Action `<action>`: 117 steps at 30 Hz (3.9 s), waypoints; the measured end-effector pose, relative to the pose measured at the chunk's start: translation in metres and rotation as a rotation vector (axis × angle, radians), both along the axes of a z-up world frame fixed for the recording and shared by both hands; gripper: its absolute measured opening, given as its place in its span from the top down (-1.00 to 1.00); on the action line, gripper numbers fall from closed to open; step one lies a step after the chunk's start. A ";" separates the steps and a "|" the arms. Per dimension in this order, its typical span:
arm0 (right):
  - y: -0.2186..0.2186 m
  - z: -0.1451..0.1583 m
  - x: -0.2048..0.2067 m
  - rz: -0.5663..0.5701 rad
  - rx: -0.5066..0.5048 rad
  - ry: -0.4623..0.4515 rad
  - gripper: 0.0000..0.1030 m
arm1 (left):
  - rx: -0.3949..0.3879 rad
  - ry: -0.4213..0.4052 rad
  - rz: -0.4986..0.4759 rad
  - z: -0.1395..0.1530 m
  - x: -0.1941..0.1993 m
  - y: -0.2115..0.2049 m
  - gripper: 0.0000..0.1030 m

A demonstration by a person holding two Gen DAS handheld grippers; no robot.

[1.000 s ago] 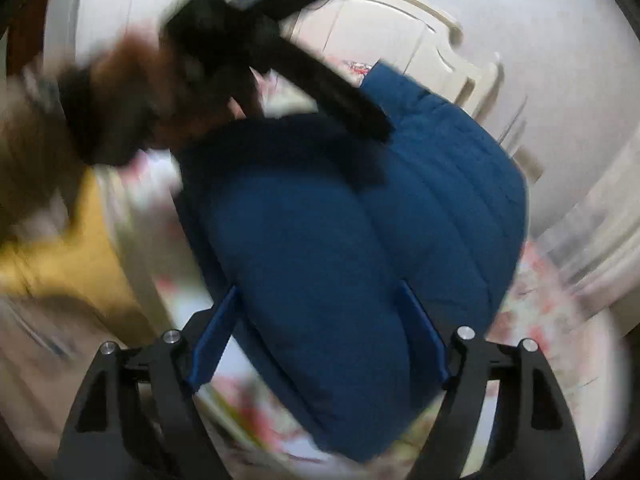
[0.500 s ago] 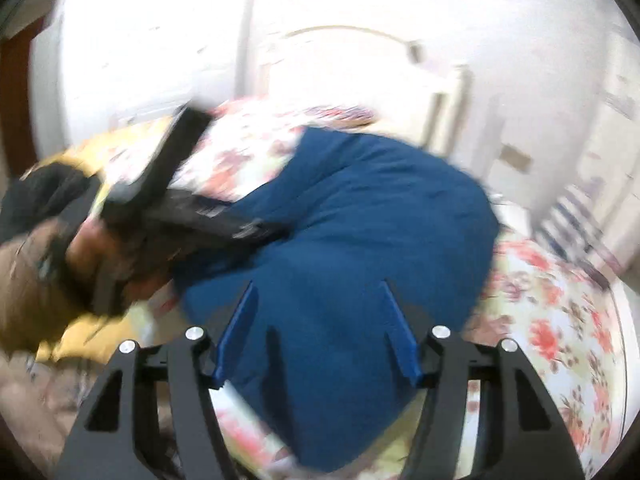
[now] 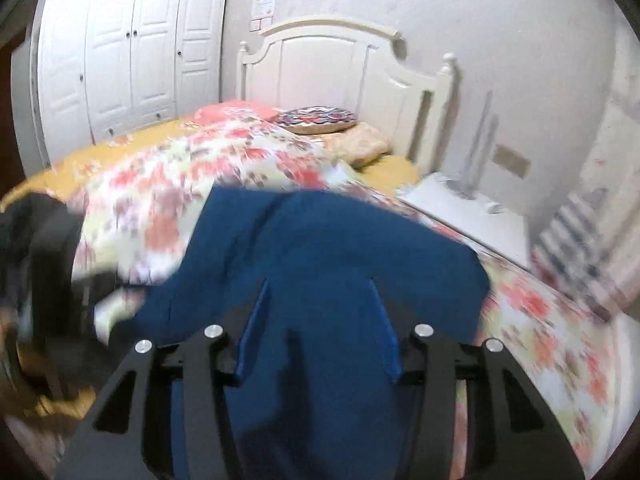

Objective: Fold large clothes

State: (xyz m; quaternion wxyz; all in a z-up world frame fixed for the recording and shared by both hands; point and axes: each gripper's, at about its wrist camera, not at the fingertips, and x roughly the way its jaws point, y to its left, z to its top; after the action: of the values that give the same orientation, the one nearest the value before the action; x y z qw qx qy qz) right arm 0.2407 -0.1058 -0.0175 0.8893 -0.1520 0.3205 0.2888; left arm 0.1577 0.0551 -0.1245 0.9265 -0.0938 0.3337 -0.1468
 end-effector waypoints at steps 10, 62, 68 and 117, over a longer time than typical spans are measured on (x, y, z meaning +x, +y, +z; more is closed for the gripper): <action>0.096 -0.084 0.089 0.047 -0.435 0.284 0.02 | -0.014 0.011 0.042 -0.003 0.004 0.008 -0.91; -0.093 -0.081 0.165 -0.332 0.019 0.205 0.47 | 0.235 0.107 0.088 0.017 0.138 -0.016 -0.91; -0.074 -0.034 0.148 -0.330 -0.085 0.106 0.43 | 0.228 0.106 0.082 0.016 0.136 -0.017 -0.91; -0.221 -0.072 0.068 -0.284 0.504 0.267 -0.22 | -0.484 0.245 -0.181 -0.002 0.187 -0.056 0.38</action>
State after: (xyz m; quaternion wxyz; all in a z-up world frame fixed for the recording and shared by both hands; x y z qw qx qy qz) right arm 0.3092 -0.3271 -0.0897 0.8804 0.1587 0.3707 0.2496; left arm 0.3443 -0.0008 -0.1266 0.8130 -0.2991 0.4055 -0.2917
